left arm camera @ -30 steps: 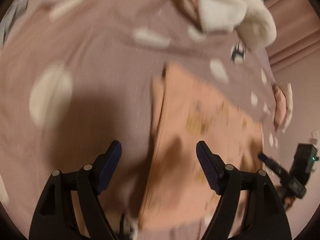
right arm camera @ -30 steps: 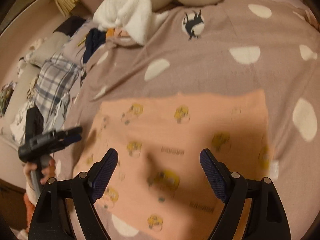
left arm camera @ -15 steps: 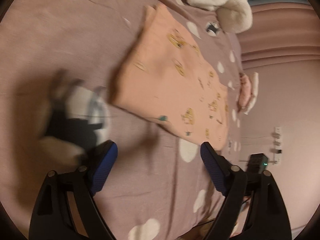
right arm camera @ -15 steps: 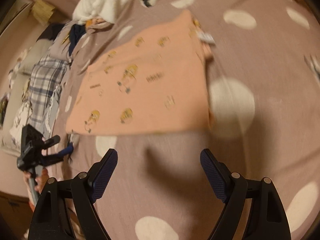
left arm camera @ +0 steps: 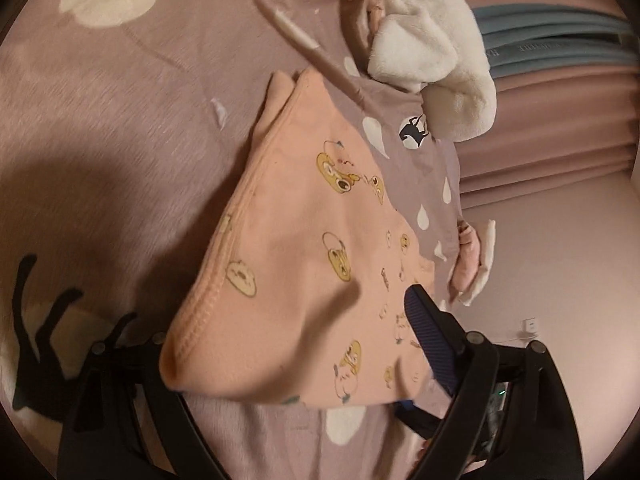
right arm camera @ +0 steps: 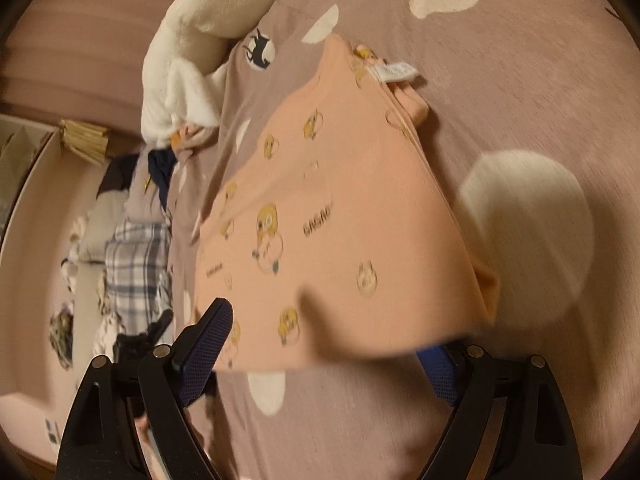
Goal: Fold small clothes
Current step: 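Grasp the opposite side edge of the folded shirt with both grippers, then lift the held edge and fold it over onto the shirt body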
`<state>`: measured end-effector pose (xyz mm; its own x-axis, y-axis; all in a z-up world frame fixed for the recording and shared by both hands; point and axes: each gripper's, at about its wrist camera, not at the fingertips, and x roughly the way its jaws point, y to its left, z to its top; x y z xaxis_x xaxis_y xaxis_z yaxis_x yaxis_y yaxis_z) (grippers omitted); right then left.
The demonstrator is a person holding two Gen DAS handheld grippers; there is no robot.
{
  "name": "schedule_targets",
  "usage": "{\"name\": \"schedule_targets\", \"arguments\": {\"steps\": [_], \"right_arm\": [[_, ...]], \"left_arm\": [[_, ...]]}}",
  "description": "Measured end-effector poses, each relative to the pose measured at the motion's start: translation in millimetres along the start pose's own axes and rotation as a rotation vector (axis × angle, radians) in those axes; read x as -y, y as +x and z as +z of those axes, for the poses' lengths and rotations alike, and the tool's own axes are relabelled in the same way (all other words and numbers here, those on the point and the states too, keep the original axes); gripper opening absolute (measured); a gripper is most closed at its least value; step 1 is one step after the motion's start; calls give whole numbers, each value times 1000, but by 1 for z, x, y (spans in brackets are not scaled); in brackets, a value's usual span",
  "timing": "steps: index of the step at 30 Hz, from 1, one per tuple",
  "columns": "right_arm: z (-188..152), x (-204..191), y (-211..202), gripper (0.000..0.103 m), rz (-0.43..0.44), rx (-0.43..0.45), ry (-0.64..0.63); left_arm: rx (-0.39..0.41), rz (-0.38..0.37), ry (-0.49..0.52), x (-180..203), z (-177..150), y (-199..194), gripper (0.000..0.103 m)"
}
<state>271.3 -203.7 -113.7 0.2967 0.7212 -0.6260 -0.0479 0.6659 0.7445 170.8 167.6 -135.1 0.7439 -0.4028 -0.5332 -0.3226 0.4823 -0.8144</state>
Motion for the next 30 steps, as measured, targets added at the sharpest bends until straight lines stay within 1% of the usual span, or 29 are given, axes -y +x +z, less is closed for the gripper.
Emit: {"name": "schedule_targets", "arguments": {"steps": [2, 3, 6, 8, 9, 11, 12, 13, 14, 15, 16, 17, 18, 19, 20, 21, 23, 24, 27, 28, 30], "right_arm": [[3, -1, 2, 87, -7, 4, 1], [5, -2, 3, 87, -15, 9, -4], [7, -3, 6, 87, -40, 36, -19], [9, -5, 10, 87, -57, 60, -27], [10, -5, 10, 87, -62, 68, -30], [10, -8, 13, 87, -78, 83, -44], [10, -10, 14, 87, -89, 87, -59], [9, -12, 15, 87, -103, 91, -81], [7, -15, 16, 87, -123, 93, -110], [7, -17, 17, 84, -147, 98, -131], [6, -19, 18, 72, -182, 105, -145], [6, -19, 18, 49, -229, 120, -155], [7, -18, 18, 37, -275, 131, -161], [8, -14, 17, 18, -279, 129, -157], [10, -10, 17, 9, -249, 117, -141], [11, -6, 16, 8, -226, 108, -125], [10, -6, 12, 8, -221, 111, -134], [8, -9, 10, 8, -226, 116, -143], [3, -19, 3, 8, -240, 126, -184], [2, -20, -1, 8, -225, 123, -184], [0, -20, -5, 8, -197, 122, -172]], "left_arm": [[28, 29, 68, 5, -1, 4, 88], [36, 56, 108, 6, -2, 5, 88], [32, 135, 224, 16, -6, 14, 88], [32, 155, 259, 13, -7, 13, 87], [36, 152, 257, 12, -7, 13, 87], [36, 127, 220, 4, -4, 11, 85], [31, 119, 197, 1, -1, 9, 80], [29, 111, 152, -5, 2, 7, 69], [30, 109, 119, -10, 3, 5, 64], [30, 109, 90, -14, 5, 3, 50], [22, 118, 69, -20, 7, 2, 34], [12, 130, 61, -22, 9, 3, 26], [3, 138, 50, -24, 9, 3, 18], [1, 123, 41, -23, 9, 2, 9], [3, 105, 41, -20, 6, 1, 8], [10, 119, 60, -15, 4, 1, 8], [25, 181, 137, -1, 0, 1, 7], [27, 185, 141, 2, -1, 1, 6], [18, 131, 108, 1, 1, -8, 5], [6, 104, 86, -2, 2, -11, 5], [-21, 88, 67, -5, 3, -16, 3]]}}
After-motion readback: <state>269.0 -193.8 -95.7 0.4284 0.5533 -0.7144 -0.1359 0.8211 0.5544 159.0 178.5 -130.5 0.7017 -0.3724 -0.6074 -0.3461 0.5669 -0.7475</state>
